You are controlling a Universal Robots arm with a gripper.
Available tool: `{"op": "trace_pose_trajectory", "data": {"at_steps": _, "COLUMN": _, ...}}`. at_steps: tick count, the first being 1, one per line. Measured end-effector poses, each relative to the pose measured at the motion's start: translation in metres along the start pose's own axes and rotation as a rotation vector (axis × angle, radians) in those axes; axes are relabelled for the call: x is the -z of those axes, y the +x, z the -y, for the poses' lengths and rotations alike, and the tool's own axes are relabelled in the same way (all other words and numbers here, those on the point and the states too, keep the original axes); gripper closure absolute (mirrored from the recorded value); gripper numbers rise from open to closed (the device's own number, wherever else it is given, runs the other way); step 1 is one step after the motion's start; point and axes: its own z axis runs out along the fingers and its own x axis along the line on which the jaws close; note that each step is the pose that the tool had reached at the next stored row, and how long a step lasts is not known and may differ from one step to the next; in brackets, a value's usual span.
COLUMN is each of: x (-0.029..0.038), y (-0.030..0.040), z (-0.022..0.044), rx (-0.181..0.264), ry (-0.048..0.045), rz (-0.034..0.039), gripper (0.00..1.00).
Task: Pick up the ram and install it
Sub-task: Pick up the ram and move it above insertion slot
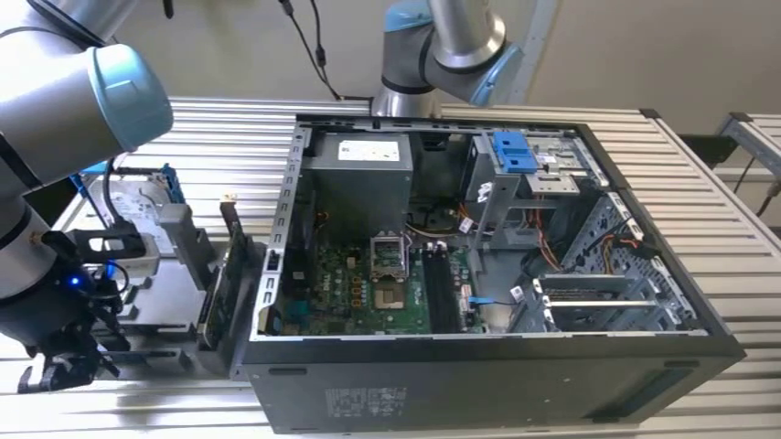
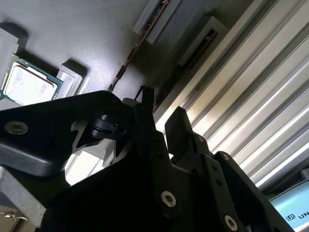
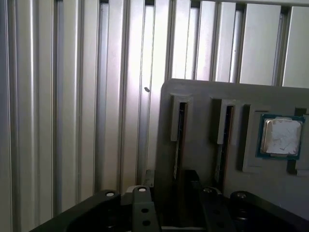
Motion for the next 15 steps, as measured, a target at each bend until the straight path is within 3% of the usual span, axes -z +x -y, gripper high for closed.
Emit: {"op": "trace_pose_trajectory", "data": {"at_steps": 15, "x": 0.0, "y": -0.0028, "z": 0.0001, "rx": 0.0, "ry": 0.0003, "rz": 0.0, "gripper": 0.64}}
